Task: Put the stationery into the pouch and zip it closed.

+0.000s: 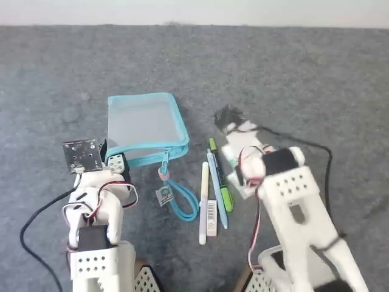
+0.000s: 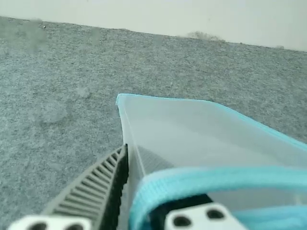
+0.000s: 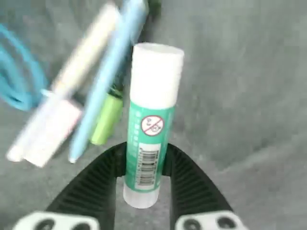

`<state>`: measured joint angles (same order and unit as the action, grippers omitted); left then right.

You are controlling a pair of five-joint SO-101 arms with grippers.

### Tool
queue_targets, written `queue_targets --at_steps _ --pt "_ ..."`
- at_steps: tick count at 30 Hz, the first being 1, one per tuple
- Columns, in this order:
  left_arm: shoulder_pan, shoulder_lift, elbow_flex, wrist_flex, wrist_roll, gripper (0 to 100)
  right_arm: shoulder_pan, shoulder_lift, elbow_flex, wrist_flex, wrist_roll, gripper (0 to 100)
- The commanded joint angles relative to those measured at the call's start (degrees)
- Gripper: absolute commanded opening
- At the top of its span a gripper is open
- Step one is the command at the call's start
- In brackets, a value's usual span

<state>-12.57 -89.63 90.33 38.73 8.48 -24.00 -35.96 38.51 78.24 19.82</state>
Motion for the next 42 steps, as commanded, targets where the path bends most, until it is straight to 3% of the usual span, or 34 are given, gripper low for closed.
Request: queue_targets --at_steps 1,5,11,25,42 --pt "0.62 -0.62 -1.01 -2.20 -0.44 1 -10.33 -4.53 -10.02 7.34 -0.26 0.6" --pt "0.70 -0.53 -0.92 -2.29 -0.53 1 -19.12 -2.24 -13.80 7.87 -3.52 0.6" --pt "0.70 -0.44 -0.92 -2.29 -0.53 1 -26.24 1.54 -14.42 6.81 -3.60 0.6" --pt "0.70 -0.44 -0.92 -2.20 -0.53 1 -26.59 17.27 -25.93 6.81 -7.30 0.6" --pt "0.70 -0.62 -0.92 -2.20 -0.62 1 -25.27 18.33 -25.85 6.20 -7.38 0.7"
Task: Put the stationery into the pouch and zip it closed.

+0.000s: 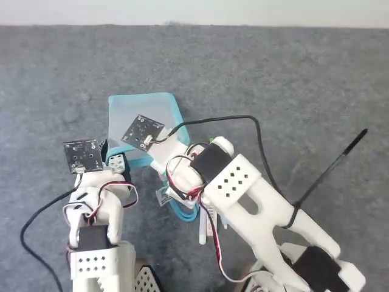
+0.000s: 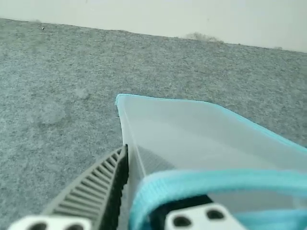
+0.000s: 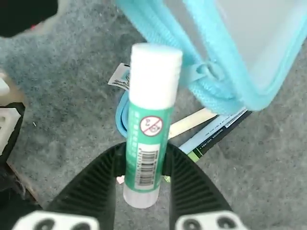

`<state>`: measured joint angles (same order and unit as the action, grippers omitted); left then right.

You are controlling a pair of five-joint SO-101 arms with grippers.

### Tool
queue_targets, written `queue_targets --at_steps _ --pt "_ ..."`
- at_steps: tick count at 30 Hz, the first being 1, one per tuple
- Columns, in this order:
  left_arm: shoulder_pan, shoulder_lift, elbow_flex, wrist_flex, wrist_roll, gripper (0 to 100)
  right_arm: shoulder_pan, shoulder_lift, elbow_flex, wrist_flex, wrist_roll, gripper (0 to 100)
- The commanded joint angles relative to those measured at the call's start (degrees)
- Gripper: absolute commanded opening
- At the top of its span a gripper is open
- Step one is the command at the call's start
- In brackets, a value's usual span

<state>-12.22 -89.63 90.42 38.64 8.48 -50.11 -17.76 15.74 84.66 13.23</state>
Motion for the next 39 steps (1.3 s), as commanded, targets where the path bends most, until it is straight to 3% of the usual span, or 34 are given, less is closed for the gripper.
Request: queue_targets --at_steps 1,8,15,30,32,37,39 --pt "0.35 -0.62 -1.01 -2.11 -0.62 1 0.84 0.13 -3.16 -0.31 -0.79 0.7" --pt "0.62 -0.26 -0.84 -2.11 -0.62 1 1.19 0.22 -3.52 0.75 -0.70 0.6" --pt "10.20 -0.70 2.07 -2.02 -7.12 1 6.29 9.63 -13.45 7.96 -0.79 0.6" --pt "10.46 -0.70 2.07 -0.62 -7.38 1 12.35 30.64 -38.86 9.19 -7.91 0.7" --pt "10.46 -0.70 2.07 -0.62 -7.38 1 11.91 33.01 -42.20 9.63 -7.91 3.9" --pt "10.37 -0.70 2.15 -0.62 -7.38 1 9.80 36.35 -46.33 9.71 -8.35 23.6" --pt "10.11 -0.70 2.15 -0.62 -7.38 1 9.89 35.12 -47.30 9.80 -8.35 26.1"
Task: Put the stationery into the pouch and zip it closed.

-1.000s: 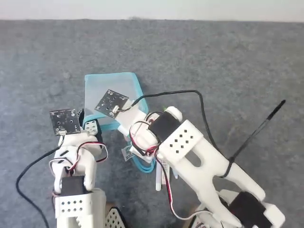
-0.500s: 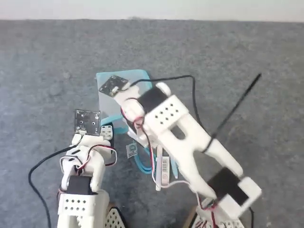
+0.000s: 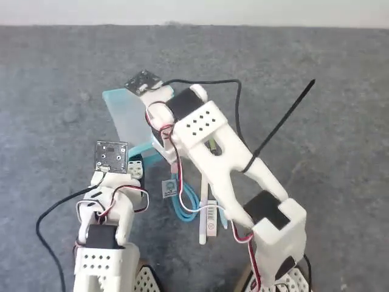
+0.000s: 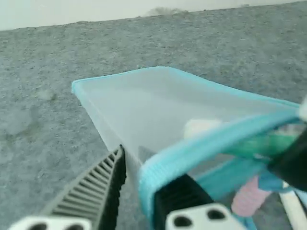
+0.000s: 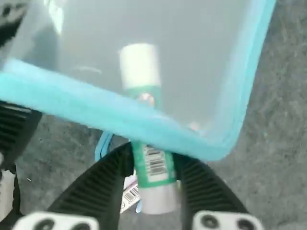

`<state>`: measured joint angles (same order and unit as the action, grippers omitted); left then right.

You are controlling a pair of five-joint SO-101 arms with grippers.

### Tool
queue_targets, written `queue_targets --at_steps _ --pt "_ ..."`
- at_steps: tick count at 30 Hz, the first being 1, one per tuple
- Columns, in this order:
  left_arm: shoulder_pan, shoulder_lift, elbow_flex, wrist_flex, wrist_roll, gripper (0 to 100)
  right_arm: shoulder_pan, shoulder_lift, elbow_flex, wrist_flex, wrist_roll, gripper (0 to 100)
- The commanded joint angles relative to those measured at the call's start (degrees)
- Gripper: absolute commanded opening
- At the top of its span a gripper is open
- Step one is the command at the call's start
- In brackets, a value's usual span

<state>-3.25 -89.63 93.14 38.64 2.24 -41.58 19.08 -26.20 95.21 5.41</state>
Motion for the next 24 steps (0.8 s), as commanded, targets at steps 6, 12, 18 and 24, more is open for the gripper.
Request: queue_targets --at_steps 6,12,18,24 --pt "1.14 -0.70 -0.57 -0.70 -1.14 1 2.59 -14.29 -4.84 -0.40 -0.35 24.8" --pt "1.05 -0.70 -0.57 -0.70 -1.14 1 2.51 -25.89 3.69 -0.22 -0.09 24.9" --pt "0.97 -0.70 -0.92 -0.70 -0.97 1 4.70 -37.85 20.66 -2.42 3.60 24.9" --pt "0.97 -0.70 -2.24 -0.79 -0.70 1 4.35 -45.76 43.78 -11.12 5.98 24.6"
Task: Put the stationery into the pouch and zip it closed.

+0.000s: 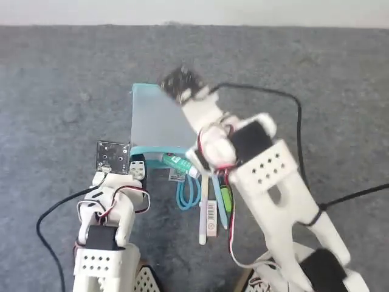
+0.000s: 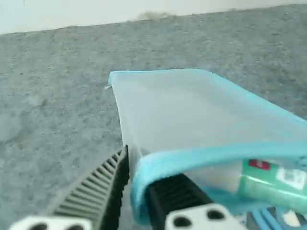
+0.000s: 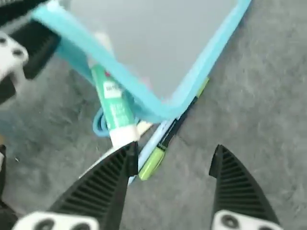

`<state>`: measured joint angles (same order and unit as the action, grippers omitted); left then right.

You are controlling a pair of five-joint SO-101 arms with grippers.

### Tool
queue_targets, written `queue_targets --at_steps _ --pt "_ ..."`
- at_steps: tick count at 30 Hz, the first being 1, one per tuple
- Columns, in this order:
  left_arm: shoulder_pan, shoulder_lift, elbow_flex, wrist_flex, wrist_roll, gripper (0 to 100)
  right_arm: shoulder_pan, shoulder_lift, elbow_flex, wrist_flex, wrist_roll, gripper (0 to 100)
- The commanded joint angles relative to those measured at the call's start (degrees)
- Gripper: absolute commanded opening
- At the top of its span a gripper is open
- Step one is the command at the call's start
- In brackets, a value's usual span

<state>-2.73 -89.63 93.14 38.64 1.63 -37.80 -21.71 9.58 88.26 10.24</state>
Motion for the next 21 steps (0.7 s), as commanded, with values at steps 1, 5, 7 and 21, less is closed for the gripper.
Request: queue_targets --at_steps 1,5,7,21 --pt "0.44 -0.70 -2.24 -0.79 -0.09 1 0.75 -5.41 10.64 -5.67 1.32 24.5" --pt "0.44 -0.70 -2.15 -0.79 -0.09 1 0.57 -5.58 16.18 -10.77 1.14 24.5" --pt "0.44 -0.70 -2.07 -0.79 -0.09 1 0.57 -5.58 16.09 -11.74 1.05 24.5" --pt "0.79 -0.70 -1.98 -0.70 -0.09 1 -9.98 -5.58 10.90 -16.40 -0.97 24.5"
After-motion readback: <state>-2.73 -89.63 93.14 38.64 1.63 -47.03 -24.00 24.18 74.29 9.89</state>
